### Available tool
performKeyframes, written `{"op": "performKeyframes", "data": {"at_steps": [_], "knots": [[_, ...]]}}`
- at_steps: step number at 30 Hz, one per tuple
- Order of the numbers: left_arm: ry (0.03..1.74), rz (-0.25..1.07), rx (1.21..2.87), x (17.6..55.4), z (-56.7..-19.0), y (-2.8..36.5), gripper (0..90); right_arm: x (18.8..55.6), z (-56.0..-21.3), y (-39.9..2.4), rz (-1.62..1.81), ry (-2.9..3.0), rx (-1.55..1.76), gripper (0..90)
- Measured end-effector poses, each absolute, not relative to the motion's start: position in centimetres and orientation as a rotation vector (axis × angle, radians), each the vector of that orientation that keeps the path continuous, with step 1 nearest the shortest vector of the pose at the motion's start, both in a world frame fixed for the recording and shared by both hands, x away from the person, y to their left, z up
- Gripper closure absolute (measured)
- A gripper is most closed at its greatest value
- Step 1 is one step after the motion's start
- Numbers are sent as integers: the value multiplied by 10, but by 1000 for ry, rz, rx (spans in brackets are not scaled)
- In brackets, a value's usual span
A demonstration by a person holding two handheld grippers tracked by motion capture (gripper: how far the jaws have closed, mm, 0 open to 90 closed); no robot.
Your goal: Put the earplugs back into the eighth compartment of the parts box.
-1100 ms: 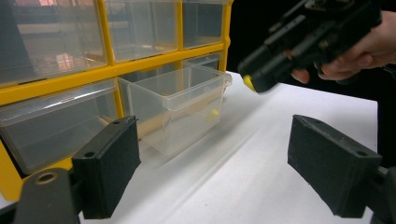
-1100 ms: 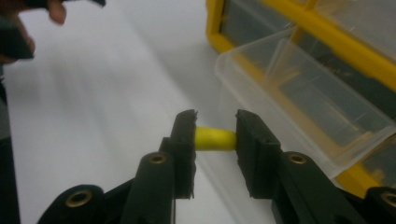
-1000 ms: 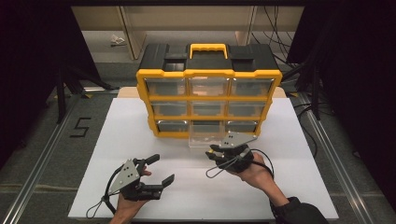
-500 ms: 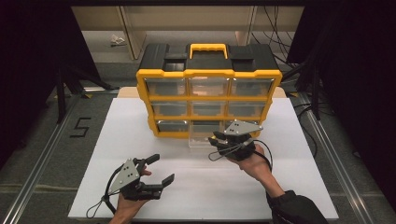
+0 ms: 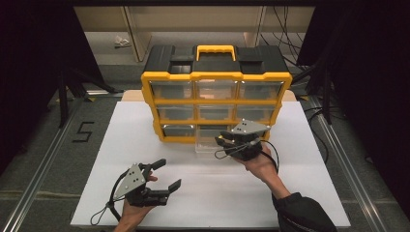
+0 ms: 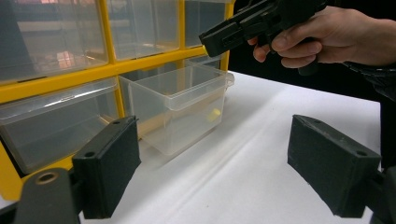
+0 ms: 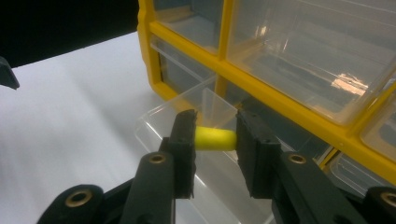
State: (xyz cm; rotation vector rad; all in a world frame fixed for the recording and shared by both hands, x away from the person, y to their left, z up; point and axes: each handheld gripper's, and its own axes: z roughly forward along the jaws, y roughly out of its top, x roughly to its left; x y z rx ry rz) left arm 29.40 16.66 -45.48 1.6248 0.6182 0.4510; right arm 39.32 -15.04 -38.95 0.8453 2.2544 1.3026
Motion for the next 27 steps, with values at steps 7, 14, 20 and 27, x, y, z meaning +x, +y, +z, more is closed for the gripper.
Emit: {"op": "performKeyframes", "data": {"at_steps": [7,14,20,27], "knots": [[614,458,1629,293,-454,167,166,398,-392,-150,1300,2253,858,689],[612,462,1628,290,-455,168,166,402,-393,-149,1288,2240,874,687],[614,466,1624,288,-454,170,166,407,-394,-149,1273,2229,891,680],[611,468,1625,288,-454,170,167,413,-399,-153,1257,2229,929,622]]}}
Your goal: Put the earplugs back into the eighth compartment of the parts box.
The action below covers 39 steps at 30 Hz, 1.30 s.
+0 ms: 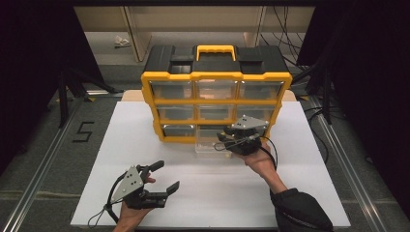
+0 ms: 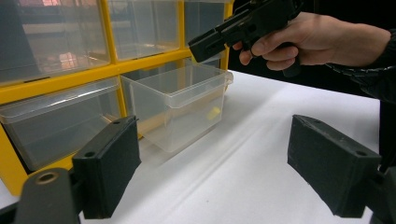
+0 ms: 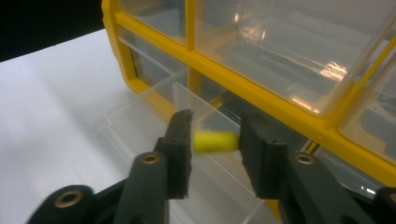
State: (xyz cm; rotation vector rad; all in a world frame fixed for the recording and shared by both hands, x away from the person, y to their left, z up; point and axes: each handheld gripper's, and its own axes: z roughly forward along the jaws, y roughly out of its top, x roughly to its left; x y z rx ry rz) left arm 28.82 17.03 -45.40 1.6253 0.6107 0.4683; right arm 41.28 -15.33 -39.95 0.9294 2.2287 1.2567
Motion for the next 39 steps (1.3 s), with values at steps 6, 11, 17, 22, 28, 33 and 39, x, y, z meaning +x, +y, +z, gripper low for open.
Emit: {"op": "performKeyframes", "data": {"at_steps": [6,11,17,22,28,33,39], "knots": [[610,468,1625,288,-454,170,166,413,-397,-155,1272,2213,934,480],[611,464,1626,288,-454,170,166,409,-393,-155,1297,2189,925,417],[613,465,1624,288,-454,171,166,402,-388,-154,1347,2178,905,390],[613,464,1624,288,-454,171,165,389,-384,-154,1382,2170,875,365],[614,464,1622,288,-454,171,165,374,-378,-156,1443,2150,850,356],[614,466,1622,288,-454,172,165,365,-378,-159,1479,2149,828,357],[613,468,1623,288,-454,172,165,351,-380,-168,1511,2130,811,357]]}}
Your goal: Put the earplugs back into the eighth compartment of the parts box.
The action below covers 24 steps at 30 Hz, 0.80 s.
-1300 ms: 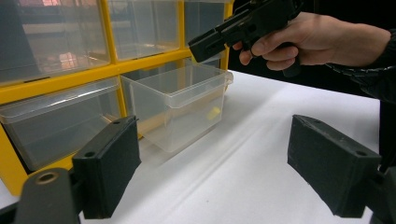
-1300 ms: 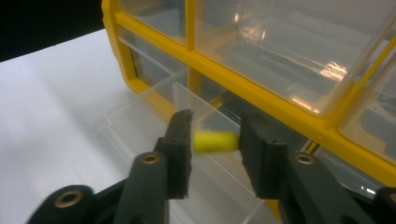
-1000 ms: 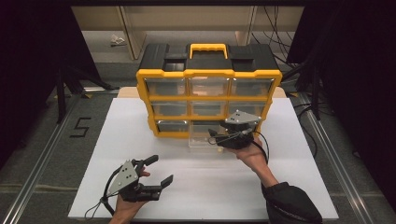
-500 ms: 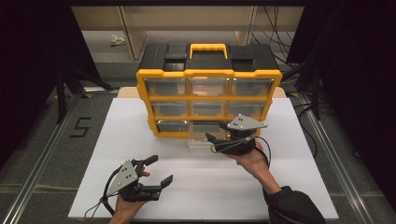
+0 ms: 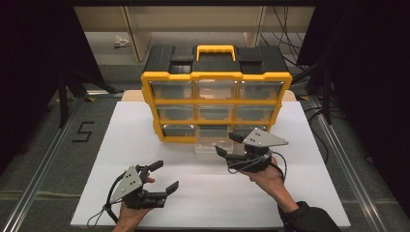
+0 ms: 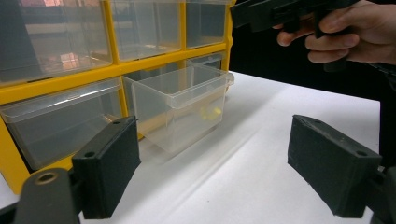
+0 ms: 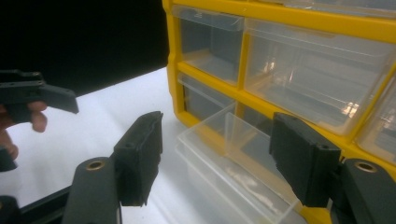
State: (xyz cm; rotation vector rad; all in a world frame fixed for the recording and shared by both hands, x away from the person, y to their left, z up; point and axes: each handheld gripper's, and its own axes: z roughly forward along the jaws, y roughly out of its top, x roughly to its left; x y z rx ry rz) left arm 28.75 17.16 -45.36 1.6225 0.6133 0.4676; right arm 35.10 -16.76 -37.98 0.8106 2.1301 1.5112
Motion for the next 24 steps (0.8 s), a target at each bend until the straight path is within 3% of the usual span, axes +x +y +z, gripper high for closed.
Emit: {"op": "performKeyframes", "data": {"at_steps": [24], "knots": [[613,465,1626,287,-453,171,166,320,-400,-196,1622,2043,862,323]]}}
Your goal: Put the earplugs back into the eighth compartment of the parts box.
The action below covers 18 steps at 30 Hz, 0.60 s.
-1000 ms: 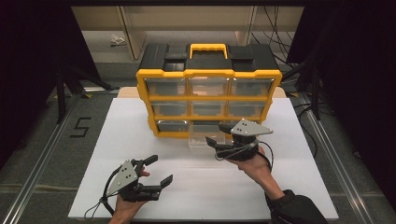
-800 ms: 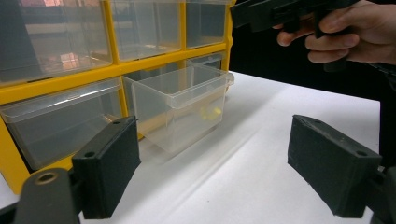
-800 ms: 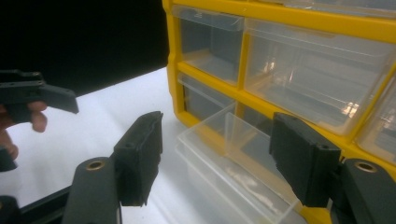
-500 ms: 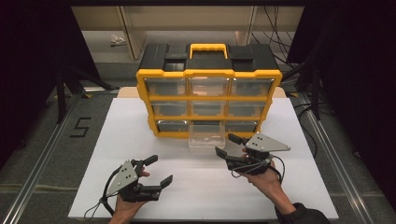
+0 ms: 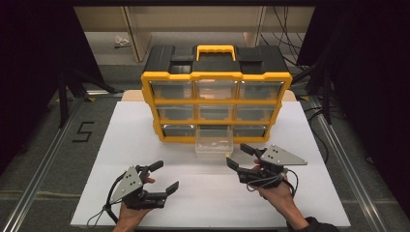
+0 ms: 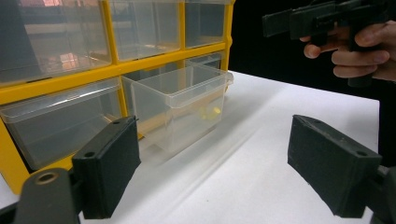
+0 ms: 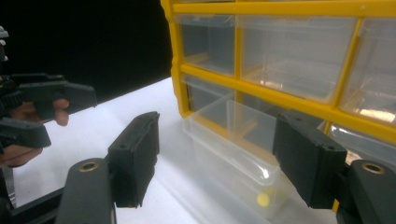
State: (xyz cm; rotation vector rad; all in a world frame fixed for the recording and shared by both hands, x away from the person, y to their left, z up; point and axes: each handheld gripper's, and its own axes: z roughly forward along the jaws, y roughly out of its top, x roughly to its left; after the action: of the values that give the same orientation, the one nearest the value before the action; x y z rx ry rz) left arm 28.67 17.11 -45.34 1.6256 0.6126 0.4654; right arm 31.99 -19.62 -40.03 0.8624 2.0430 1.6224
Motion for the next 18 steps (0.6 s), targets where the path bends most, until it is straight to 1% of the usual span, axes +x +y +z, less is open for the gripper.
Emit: {"op": "performKeyframes", "data": {"at_steps": [10,18], "knots": [[612,464,1625,287,-454,171,165,315,-409,-204,1614,2029,886,310],[612,463,1626,287,-454,171,165,307,-415,-210,1618,2005,877,281]]}}
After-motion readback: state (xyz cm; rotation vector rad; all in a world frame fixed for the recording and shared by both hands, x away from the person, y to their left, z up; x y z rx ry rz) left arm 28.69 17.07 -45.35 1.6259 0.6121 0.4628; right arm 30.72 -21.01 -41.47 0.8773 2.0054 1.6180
